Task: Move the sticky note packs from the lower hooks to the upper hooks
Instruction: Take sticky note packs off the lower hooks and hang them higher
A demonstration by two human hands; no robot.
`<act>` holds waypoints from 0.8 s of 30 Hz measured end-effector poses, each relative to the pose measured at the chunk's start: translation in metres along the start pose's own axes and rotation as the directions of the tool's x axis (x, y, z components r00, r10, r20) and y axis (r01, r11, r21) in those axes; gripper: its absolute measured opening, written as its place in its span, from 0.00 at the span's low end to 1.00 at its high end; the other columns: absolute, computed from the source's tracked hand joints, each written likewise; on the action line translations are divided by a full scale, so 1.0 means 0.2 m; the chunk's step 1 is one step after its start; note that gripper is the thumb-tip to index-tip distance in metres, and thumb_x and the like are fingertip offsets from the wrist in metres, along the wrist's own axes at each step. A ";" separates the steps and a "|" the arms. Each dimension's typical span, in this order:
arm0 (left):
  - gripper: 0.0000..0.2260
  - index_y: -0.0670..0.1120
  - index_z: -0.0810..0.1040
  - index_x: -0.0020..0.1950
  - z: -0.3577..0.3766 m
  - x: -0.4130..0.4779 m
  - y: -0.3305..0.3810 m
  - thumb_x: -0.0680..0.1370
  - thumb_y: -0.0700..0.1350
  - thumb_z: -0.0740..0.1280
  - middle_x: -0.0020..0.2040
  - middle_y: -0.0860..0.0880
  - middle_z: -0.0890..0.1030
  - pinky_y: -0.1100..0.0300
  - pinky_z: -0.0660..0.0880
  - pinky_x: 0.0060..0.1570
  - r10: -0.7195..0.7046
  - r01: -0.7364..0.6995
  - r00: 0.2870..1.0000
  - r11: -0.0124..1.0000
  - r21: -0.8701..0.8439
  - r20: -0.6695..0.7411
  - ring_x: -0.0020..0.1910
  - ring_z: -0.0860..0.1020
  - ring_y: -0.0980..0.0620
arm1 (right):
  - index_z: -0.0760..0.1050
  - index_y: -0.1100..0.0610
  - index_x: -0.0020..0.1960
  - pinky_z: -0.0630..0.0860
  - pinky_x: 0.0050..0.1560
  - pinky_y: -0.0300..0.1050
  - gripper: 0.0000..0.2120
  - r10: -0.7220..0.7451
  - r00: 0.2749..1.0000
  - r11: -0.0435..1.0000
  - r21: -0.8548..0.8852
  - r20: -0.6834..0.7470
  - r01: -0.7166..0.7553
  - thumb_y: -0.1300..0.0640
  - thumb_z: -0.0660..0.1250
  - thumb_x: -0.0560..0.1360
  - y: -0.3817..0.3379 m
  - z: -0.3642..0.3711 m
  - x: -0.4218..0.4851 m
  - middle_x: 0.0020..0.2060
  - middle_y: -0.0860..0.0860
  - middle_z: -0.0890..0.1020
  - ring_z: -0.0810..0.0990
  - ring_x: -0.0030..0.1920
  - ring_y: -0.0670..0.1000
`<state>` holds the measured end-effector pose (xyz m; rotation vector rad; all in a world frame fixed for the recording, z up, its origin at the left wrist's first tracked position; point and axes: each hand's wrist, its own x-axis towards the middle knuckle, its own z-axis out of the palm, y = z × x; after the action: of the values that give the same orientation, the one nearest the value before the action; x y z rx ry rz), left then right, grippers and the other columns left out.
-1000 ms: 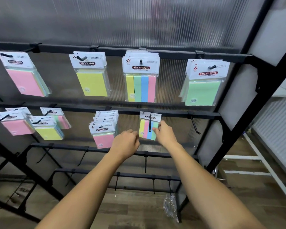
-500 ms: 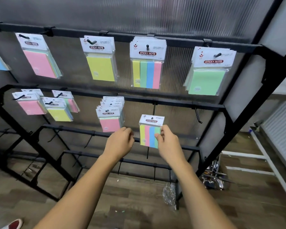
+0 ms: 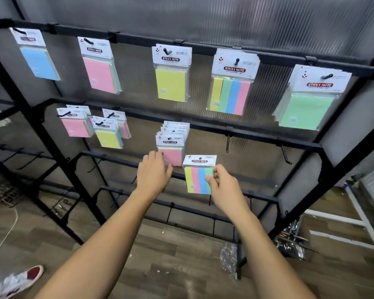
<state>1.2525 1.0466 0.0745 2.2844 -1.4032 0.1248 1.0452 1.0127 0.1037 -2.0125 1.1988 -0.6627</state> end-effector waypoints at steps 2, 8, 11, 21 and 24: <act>0.19 0.39 0.71 0.62 -0.01 0.03 -0.02 0.77 0.51 0.66 0.56 0.40 0.75 0.48 0.72 0.49 -0.051 0.051 0.999 0.998 -0.038 0.012 0.54 0.74 0.40 | 0.68 0.53 0.49 0.76 0.46 0.51 0.02 0.001 1.000 1.000 -0.010 -0.011 -0.001 0.58 0.60 0.81 -0.03 0.02 0.02 0.49 0.48 0.81 0.79 0.47 0.52; 0.21 0.41 0.69 0.62 0.00 0.13 -0.10 0.75 0.52 0.69 0.58 0.42 0.74 0.48 0.74 0.51 -0.067 0.088 0.991 0.980 -0.181 0.118 0.56 0.74 0.41 | 0.70 0.54 0.50 0.78 0.49 0.53 0.01 0.049 0.998 0.999 -0.022 -0.041 -0.050 0.57 0.61 0.81 -0.13 0.12 0.03 0.48 0.48 0.81 0.80 0.47 0.52; 0.19 0.42 0.70 0.58 0.01 0.17 -0.13 0.75 0.52 0.69 0.57 0.43 0.75 0.49 0.75 0.48 -0.061 0.104 0.982 0.963 -0.249 0.176 0.54 0.76 0.43 | 0.70 0.53 0.51 0.79 0.49 0.53 0.00 0.089 0.995 0.996 -0.014 -0.044 -0.090 0.57 0.61 0.81 -0.16 0.18 0.02 0.50 0.48 0.81 0.80 0.48 0.50; 0.18 0.44 0.67 0.49 0.04 0.22 -0.18 0.73 0.51 0.73 0.45 0.48 0.81 0.52 0.74 0.40 -0.086 0.193 0.969 0.848 -0.494 0.230 0.45 0.79 0.44 | 0.69 0.54 0.48 0.78 0.49 0.55 0.03 0.185 0.972 0.980 -0.045 -0.144 -0.193 0.56 0.62 0.80 -0.23 0.24 -0.01 0.45 0.50 0.81 0.79 0.46 0.54; 0.18 0.43 0.68 0.50 0.04 0.22 -0.19 0.73 0.51 0.74 0.44 0.48 0.81 0.55 0.70 0.38 -0.060 0.169 0.973 0.843 -0.510 0.222 0.44 0.79 0.45 | 0.70 0.55 0.48 0.77 0.50 0.53 0.03 0.209 0.963 0.975 -0.038 -0.169 -0.218 0.57 0.62 0.80 -0.25 0.26 -0.03 0.46 0.50 0.82 0.79 0.46 0.54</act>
<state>1.3048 1.0213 0.0690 1.9381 -1.1950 -0.4861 1.1062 1.0494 0.1094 -1.8666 1.5232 -0.7033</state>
